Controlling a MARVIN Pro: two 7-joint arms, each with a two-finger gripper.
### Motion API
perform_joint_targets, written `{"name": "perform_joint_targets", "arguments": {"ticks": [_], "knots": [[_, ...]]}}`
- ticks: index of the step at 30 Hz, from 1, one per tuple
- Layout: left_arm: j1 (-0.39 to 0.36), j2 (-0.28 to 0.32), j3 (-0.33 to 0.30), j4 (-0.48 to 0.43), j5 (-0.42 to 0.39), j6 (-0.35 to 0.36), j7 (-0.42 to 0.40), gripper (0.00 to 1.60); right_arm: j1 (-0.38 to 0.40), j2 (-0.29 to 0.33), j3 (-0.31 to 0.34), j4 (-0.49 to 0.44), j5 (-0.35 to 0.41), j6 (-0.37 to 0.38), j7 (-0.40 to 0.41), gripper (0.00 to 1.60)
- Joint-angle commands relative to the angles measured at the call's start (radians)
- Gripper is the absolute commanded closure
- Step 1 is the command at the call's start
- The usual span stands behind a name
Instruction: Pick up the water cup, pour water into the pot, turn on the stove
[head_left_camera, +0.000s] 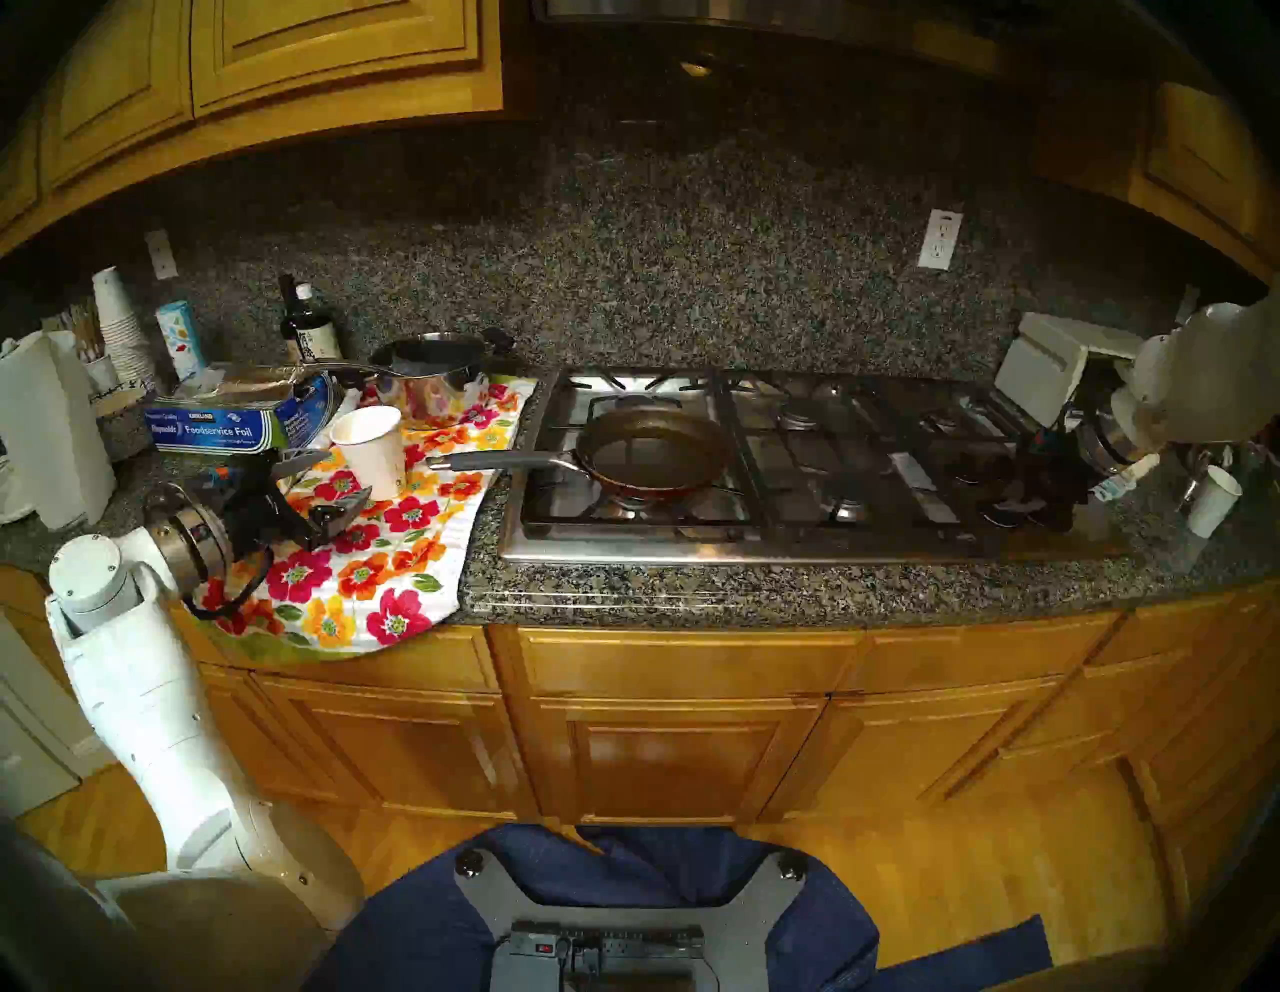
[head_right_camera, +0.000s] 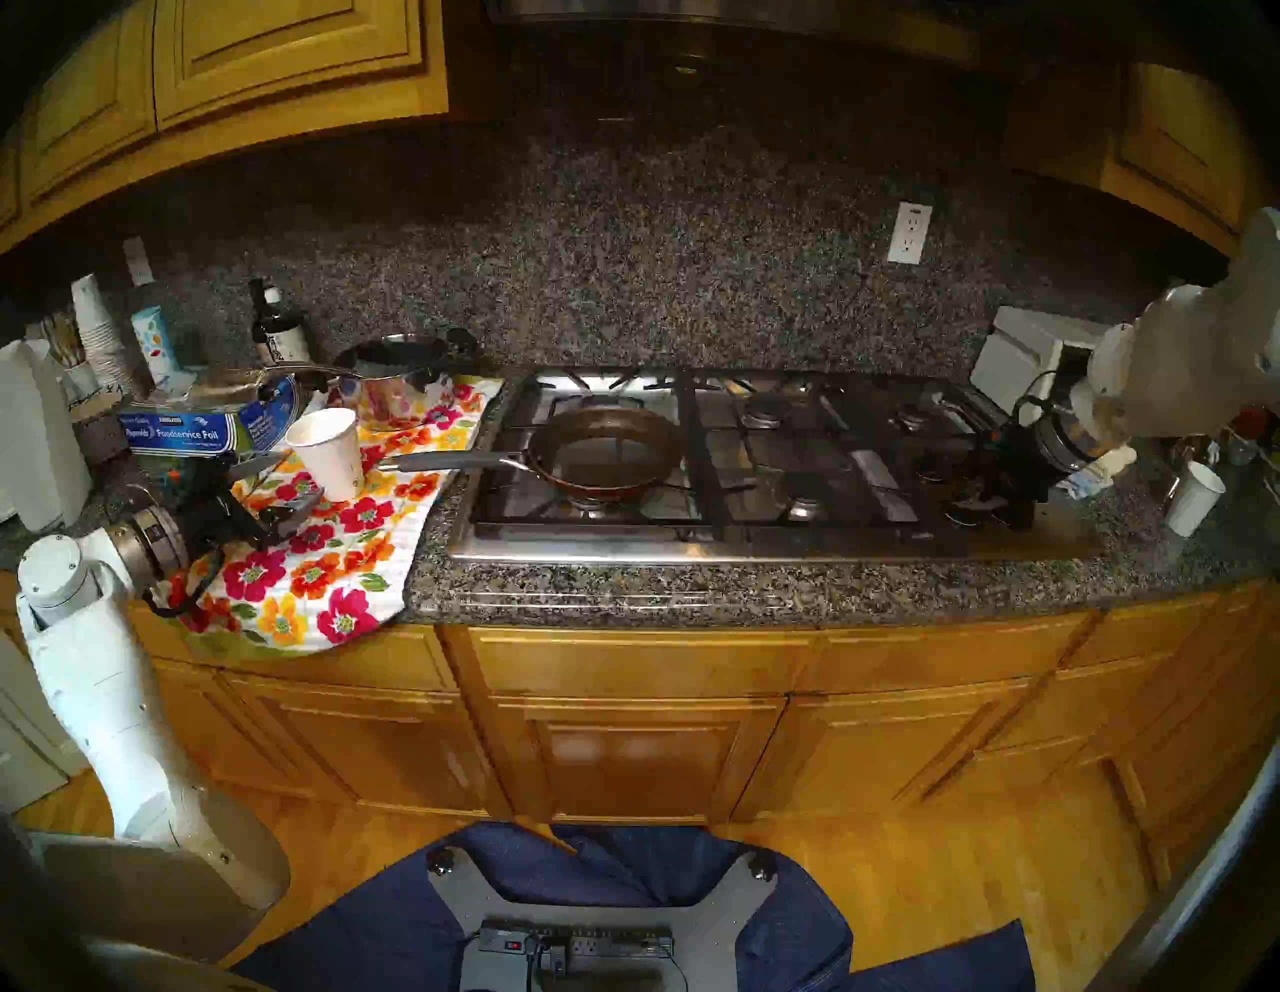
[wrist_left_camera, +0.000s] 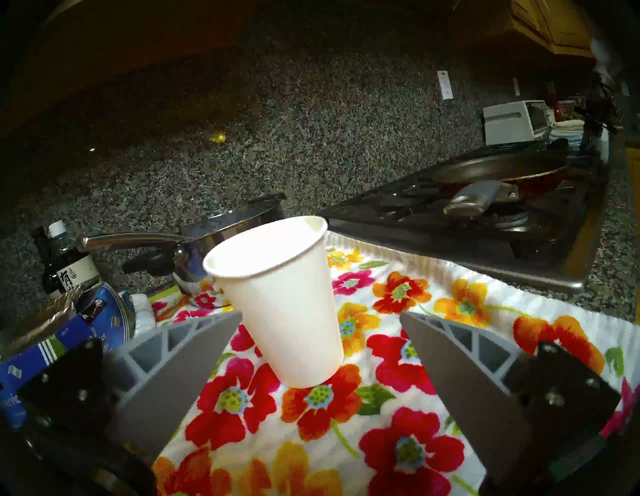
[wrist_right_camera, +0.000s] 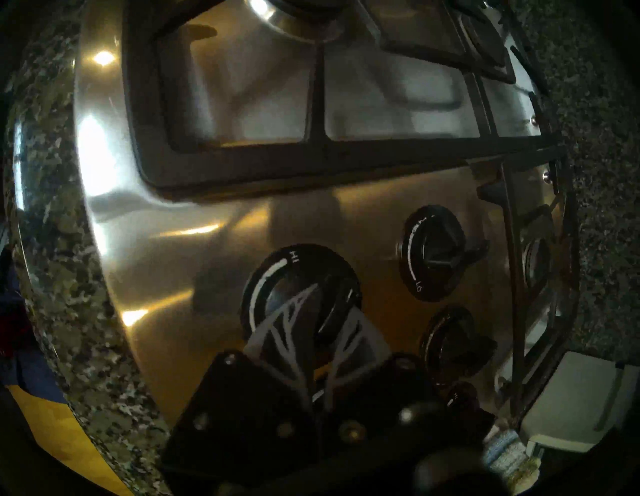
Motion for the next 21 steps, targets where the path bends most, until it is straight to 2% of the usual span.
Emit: {"name": "perform_joint_targets", "arguments": {"ticks": [1, 9, 21], "knots": [[-0.027, 0.009, -0.003, -0.021, -0.019, 0.001, 0.002, 0.0, -0.068, 0.012, -0.07, -0.015, -0.07, -0.001, -0.03, 1.6], [-0.027, 0.009, -0.003, -0.021, -0.02, 0.001, 0.002, 0.0, -0.073, -0.002, -0.097, -0.014, -0.098, -0.047, -0.104, 1.6], [-0.027, 0.009, -0.003, -0.021, -0.021, 0.001, 0.002, 0.0, -0.076, -0.02, -0.127, -0.02, -0.128, -0.085, -0.173, 1.6]]}}
